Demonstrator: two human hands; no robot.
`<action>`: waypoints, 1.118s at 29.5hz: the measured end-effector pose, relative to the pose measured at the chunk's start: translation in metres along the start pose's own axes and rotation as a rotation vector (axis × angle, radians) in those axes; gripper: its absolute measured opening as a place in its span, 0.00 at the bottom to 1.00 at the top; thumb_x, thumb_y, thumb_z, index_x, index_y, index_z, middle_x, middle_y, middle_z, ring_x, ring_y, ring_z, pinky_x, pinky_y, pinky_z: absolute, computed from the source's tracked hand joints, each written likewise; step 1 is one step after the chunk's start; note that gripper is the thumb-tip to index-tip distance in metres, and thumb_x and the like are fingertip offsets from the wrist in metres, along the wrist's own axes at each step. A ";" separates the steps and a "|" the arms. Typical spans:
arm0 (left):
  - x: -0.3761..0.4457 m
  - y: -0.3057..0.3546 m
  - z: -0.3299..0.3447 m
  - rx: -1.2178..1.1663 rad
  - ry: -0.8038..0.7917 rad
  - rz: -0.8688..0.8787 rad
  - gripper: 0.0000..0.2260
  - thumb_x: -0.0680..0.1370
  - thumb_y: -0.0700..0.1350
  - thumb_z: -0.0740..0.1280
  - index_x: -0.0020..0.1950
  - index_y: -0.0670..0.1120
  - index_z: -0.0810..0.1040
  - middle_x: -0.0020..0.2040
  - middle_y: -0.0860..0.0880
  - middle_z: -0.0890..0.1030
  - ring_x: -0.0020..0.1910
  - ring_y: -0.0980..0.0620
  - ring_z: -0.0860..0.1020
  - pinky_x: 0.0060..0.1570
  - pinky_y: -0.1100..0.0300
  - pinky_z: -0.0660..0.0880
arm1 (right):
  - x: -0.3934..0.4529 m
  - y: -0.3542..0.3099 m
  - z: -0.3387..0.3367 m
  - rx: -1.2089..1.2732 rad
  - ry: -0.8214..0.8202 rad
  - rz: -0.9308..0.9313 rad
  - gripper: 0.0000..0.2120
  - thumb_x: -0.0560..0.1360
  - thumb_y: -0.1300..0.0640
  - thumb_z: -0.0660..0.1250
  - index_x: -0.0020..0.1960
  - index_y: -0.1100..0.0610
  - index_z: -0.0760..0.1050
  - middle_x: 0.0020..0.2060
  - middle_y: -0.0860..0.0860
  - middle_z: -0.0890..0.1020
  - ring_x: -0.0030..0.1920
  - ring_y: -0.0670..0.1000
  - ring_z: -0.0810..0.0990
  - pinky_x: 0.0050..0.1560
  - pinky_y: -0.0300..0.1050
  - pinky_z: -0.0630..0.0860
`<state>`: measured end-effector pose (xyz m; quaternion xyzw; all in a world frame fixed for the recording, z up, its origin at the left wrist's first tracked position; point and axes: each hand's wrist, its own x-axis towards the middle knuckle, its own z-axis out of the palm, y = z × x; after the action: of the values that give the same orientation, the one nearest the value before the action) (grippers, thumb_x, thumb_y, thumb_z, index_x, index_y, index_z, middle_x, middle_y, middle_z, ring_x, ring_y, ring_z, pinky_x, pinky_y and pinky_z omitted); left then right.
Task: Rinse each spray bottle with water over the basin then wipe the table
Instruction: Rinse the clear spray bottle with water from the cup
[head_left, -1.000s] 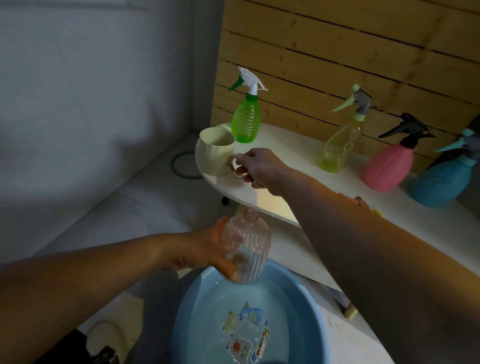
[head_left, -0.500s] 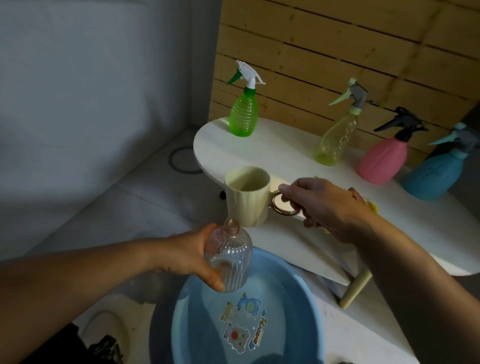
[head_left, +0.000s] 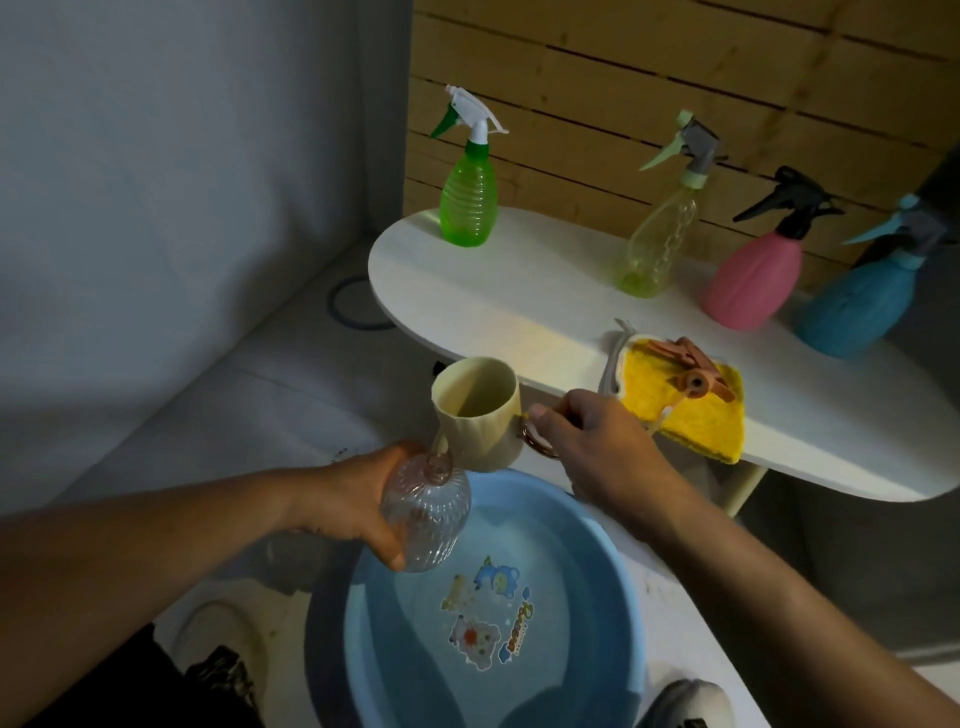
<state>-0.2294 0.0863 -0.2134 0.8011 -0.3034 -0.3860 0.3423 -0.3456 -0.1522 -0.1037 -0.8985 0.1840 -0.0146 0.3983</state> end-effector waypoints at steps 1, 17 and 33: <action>-0.001 0.000 -0.001 0.010 -0.008 -0.005 0.49 0.59 0.46 0.86 0.73 0.61 0.63 0.64 0.57 0.76 0.63 0.57 0.78 0.59 0.55 0.81 | 0.001 0.004 0.003 -0.013 0.003 0.008 0.15 0.82 0.43 0.63 0.45 0.54 0.76 0.37 0.52 0.79 0.38 0.51 0.75 0.40 0.52 0.74; 0.009 0.009 0.001 0.020 -0.030 0.032 0.44 0.63 0.41 0.85 0.70 0.61 0.64 0.63 0.61 0.75 0.59 0.67 0.76 0.52 0.70 0.76 | 0.021 0.138 0.071 -0.162 -0.196 0.379 0.11 0.83 0.55 0.61 0.53 0.61 0.78 0.47 0.58 0.82 0.34 0.52 0.82 0.33 0.43 0.83; 0.015 -0.007 0.004 0.095 -0.057 -0.020 0.46 0.61 0.47 0.86 0.68 0.67 0.62 0.61 0.65 0.75 0.60 0.65 0.76 0.53 0.67 0.76 | 0.026 0.219 0.124 -0.655 -0.360 0.178 0.14 0.84 0.51 0.60 0.64 0.55 0.78 0.60 0.54 0.81 0.60 0.54 0.80 0.53 0.43 0.72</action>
<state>-0.2235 0.0780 -0.2269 0.8080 -0.3233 -0.3973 0.2912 -0.3693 -0.2077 -0.3490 -0.9469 0.1833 0.2374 0.1158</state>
